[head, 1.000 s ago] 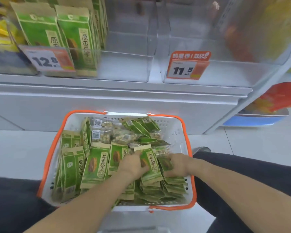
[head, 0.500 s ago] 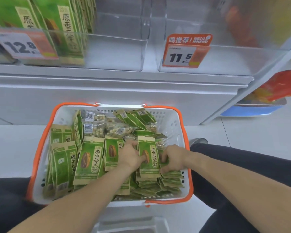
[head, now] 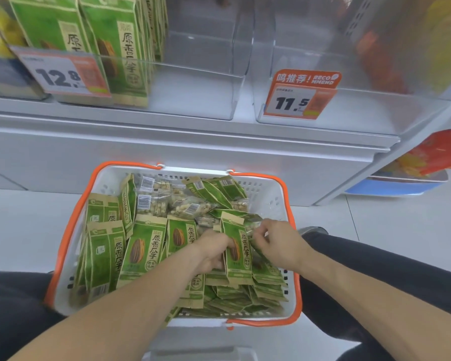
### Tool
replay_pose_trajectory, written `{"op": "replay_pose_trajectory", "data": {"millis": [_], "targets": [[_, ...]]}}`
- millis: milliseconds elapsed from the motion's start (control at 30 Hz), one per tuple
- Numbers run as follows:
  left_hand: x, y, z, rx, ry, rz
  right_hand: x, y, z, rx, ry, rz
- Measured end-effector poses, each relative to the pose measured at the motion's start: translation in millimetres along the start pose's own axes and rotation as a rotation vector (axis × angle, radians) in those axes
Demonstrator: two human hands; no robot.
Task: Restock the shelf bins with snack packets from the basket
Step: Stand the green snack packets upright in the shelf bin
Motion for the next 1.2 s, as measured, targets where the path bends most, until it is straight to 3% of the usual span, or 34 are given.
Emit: {"op": "replay_pose_trajectory", "data": {"millis": [233,433,533,667,800,933,1033,1200], "targets": [[-9.2,9.6,0.6,0.035,0.017,0.095,-11.6,-20.4,15.2,-0.156,0.052,-0.114],[-4.6,17.5,3.3,0.022,0.043,0.239,-2.4,-27.9,19.7,-0.350,0.059,-0.050],[-8.7,5.4,5.3,-0.051,0.099,0.181,-3.4,-27.8,21.0,-0.323,0.078,-0.108],[-10.4,0.4,7.3,-0.082,0.119,0.271,-2.3,-27.1,26.2,-0.324,0.036,-0.258],[-14.0,-0.1,5.7,-0.053,0.099,0.268,6.1,-29.6,28.6,-0.376,-0.122,-0.484],[-21.2,0.4,1.8,0.032,0.036,0.209,26.1,-30.8,23.1,-0.204,-0.458,-0.820],[-24.9,4.7,-5.0,0.132,-0.036,0.084,24.6,-31.0,22.8,-0.126,-0.562,-1.029],[-11.9,0.5,3.1,0.125,-0.131,-0.113,16.6,-38.5,25.9,-0.330,-0.591,-1.049]]}}
Point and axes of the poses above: each hand's wrist, its own z-axis away from the middle knuckle, its own y-axis out of the back of the hand, x = y × z, the point moved 5 cm from there along -z, towards the middle knuckle, and after that the axes turned 10 degrees about z, right-handed, at the moved point
